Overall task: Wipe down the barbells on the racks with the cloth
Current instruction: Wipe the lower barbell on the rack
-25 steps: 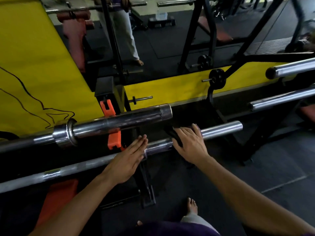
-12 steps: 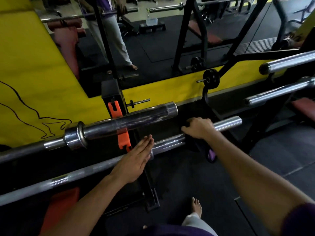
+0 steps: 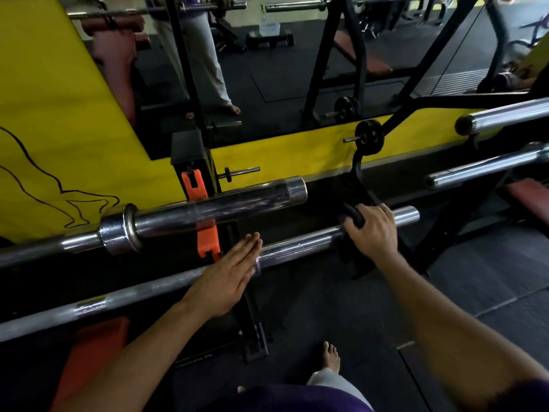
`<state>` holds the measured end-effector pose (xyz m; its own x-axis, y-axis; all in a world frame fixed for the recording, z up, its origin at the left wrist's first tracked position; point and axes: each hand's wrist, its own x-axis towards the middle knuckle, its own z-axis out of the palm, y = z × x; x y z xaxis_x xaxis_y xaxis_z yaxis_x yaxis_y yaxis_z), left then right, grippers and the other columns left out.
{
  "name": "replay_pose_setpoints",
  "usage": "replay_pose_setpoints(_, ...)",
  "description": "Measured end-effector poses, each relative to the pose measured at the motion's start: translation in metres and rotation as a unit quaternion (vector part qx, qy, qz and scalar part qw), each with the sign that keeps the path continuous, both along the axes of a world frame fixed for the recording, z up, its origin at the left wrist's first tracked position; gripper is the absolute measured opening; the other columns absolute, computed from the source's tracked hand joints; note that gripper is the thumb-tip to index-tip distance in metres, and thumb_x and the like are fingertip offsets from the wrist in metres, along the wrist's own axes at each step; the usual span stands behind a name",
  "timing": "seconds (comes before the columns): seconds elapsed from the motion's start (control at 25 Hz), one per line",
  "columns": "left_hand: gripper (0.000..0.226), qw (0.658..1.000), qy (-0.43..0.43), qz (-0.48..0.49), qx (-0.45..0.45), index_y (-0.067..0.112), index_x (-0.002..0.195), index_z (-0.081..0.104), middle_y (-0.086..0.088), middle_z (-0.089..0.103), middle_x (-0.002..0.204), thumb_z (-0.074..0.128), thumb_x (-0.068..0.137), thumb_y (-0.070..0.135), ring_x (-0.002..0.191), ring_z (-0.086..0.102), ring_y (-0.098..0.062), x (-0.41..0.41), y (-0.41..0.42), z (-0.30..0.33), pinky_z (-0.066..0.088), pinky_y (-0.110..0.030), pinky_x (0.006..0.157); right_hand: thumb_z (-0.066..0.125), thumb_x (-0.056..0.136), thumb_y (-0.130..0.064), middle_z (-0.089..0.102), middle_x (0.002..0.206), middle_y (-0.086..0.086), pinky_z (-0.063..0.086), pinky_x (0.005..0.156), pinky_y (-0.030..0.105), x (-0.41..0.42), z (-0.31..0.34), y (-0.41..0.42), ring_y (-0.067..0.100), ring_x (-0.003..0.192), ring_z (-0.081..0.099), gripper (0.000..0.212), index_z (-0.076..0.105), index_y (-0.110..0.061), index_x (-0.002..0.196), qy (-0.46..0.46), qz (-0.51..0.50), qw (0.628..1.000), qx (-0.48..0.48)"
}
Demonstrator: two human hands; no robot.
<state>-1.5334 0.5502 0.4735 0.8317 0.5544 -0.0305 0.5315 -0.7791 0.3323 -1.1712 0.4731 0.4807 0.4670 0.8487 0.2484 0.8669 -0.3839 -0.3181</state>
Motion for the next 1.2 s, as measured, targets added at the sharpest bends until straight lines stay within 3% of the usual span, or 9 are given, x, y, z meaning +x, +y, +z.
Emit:
replay_pose_setpoints(0.12,0.064,1.000,-0.001,0.003,0.002,0.026,0.161,-0.006,0.017,-0.019,0.166,0.007,0.102,0.050,0.152,-0.017,0.001,0.000,0.000,-0.001,0.000,-0.026,0.125,0.043,0.082,-0.070,0.069,0.111,0.011,0.048,0.087,0.040,0.016,0.038,0.041,0.033,0.104,0.064,0.060,0.070,-0.025,0.111,0.088,0.008,0.957,-0.276)
replay_pose_setpoints(0.24,0.061,1.000,-0.006,0.008,-0.009,0.028,0.160,-0.005,0.019,-0.019,0.166,0.016,0.106,0.046,0.152,-0.015,0.003,-0.001,-0.001,0.000,0.003,-0.027,0.125,0.045,0.085,-0.075,0.064,0.126,0.013,0.049,0.093,0.041,-0.014,0.049,0.065,0.033,0.110,0.062,0.073,0.061,-0.021,0.130,0.071,0.058,0.918,-0.386)
replay_pose_setpoints(0.36,0.061,1.000,-0.025,0.003,-0.006,0.027,0.161,-0.004,0.017,-0.016,0.167,0.017,0.107,0.045,0.153,-0.011,-0.001,0.000,-0.002,-0.001,0.007,-0.030,0.126,0.045,0.089,-0.067,0.068,0.118,0.006,0.044,0.088,0.038,-0.061,0.035,0.052,0.029,0.107,0.064,0.059,0.060,-0.026,0.128,0.011,0.142,0.948,-0.285)
replay_pose_setpoints(0.52,0.061,0.998,-0.068,0.007,-0.001,0.025,0.162,0.013,0.014,-0.001,0.170,0.028,0.107,0.044,0.155,0.002,-0.005,-0.013,-0.005,0.001,0.019,-0.032,0.124,0.050,0.094,-0.056,0.064,0.129,-0.003,0.023,0.120,0.048,-0.076,0.001,-0.007,0.019,0.129,0.053,0.051,0.051,-0.024,0.134,-0.029,0.207,0.977,-0.039)
replay_pose_setpoints(0.64,0.071,0.997,-0.038,-0.055,0.028,0.023,0.163,0.009,0.010,-0.001,0.171,0.040,0.105,0.050,0.156,0.004,-0.009,-0.034,-0.003,0.001,0.023,-0.038,0.124,0.044,0.100,-0.054,0.062,0.130,-0.002,0.018,0.122,0.046,-0.064,-0.006,-0.011,0.018,0.131,0.051,0.046,0.050,-0.022,0.133,-0.015,0.228,0.973,-0.033)
replay_pose_setpoints(0.76,0.078,0.993,0.005,-0.106,0.055,0.021,0.163,0.003,0.007,-0.006,0.171,0.039,0.104,0.057,0.157,0.000,-0.012,-0.042,0.010,0.006,0.026,-0.039,0.124,0.041,0.104,-0.044,0.067,0.112,0.000,0.025,0.115,0.041,-0.066,0.001,0.007,0.020,0.118,0.058,0.031,0.052,-0.020,0.121,0.064,0.146,0.987,0.005)
replay_pose_setpoints(0.88,0.085,0.984,0.005,-0.156,0.086,0.012,0.163,0.007,-0.002,-0.003,0.171,0.045,0.103,0.058,0.157,0.003,-0.017,-0.047,0.020,0.008,0.026,-0.039,0.124,0.036,0.106,-0.044,0.067,0.112,0.004,0.029,0.114,0.046,-0.081,0.006,0.018,0.024,0.118,0.057,0.037,0.050,-0.013,0.122,0.155,0.085,0.984,0.010)
replay_pose_setpoints(1.04,0.089,0.983,-0.021,-0.164,0.085,0.004,0.161,0.013,-0.010,0.003,0.171,0.053,0.100,0.056,0.157,0.006,-0.021,-0.046,0.021,0.006,0.022,-0.039,0.126,0.042,0.099,-0.046,0.071,0.099,0.001,0.033,0.109,0.048,-0.146,0.004,0.016,0.024,0.104,0.064,0.030,0.047,-0.022,0.118,0.054,0.157,0.986,0.015)
replay_pose_setpoints(1.2,0.084,0.983,-0.044,-0.161,0.072,0.003,0.160,0.016,-0.012,0.008,0.170,0.056,0.100,0.047,0.157,0.009,-0.022,-0.046,0.022,0.002,0.026,-0.043,0.124,0.038,0.096,-0.053,0.071,0.110,-0.003,0.032,0.106,0.049,-0.170,0.017,0.034,0.023,0.108,0.063,0.045,0.047,-0.028,0.132,-0.019,0.178,0.976,-0.123)
